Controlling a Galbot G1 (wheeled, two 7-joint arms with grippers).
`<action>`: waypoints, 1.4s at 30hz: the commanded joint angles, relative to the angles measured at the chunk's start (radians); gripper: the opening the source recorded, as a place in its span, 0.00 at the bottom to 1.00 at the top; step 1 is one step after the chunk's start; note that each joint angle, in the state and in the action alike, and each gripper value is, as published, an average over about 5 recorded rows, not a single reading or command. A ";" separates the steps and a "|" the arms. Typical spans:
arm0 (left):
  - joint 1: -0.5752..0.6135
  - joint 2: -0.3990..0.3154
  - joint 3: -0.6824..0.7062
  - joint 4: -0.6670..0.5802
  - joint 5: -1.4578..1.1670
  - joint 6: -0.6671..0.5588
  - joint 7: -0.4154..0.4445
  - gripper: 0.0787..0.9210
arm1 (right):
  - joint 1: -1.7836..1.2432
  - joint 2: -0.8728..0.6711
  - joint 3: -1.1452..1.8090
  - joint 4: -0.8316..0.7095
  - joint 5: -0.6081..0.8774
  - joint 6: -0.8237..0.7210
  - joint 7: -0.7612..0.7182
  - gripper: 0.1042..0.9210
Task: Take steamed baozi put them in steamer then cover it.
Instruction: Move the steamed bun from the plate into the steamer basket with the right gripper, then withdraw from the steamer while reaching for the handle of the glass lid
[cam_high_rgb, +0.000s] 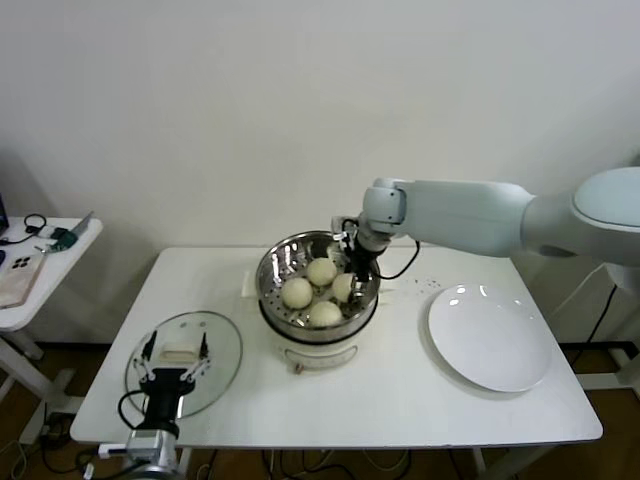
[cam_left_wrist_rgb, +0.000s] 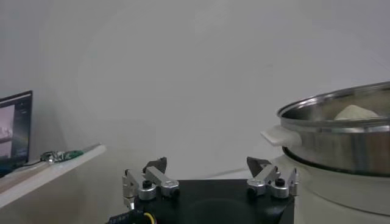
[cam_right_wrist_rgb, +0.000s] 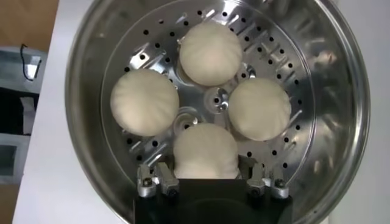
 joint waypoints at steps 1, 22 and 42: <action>-0.001 0.002 0.001 0.003 0.000 0.001 0.000 0.88 | -0.028 0.023 0.001 -0.057 -0.024 0.007 -0.006 0.70; -0.008 0.004 0.005 -0.001 0.002 0.005 -0.001 0.88 | 0.026 -0.062 0.094 -0.029 0.033 0.073 -0.069 0.88; -0.024 -0.015 0.020 -0.006 0.057 0.013 -0.018 0.88 | -0.368 -0.530 0.675 0.283 -0.125 0.402 0.572 0.88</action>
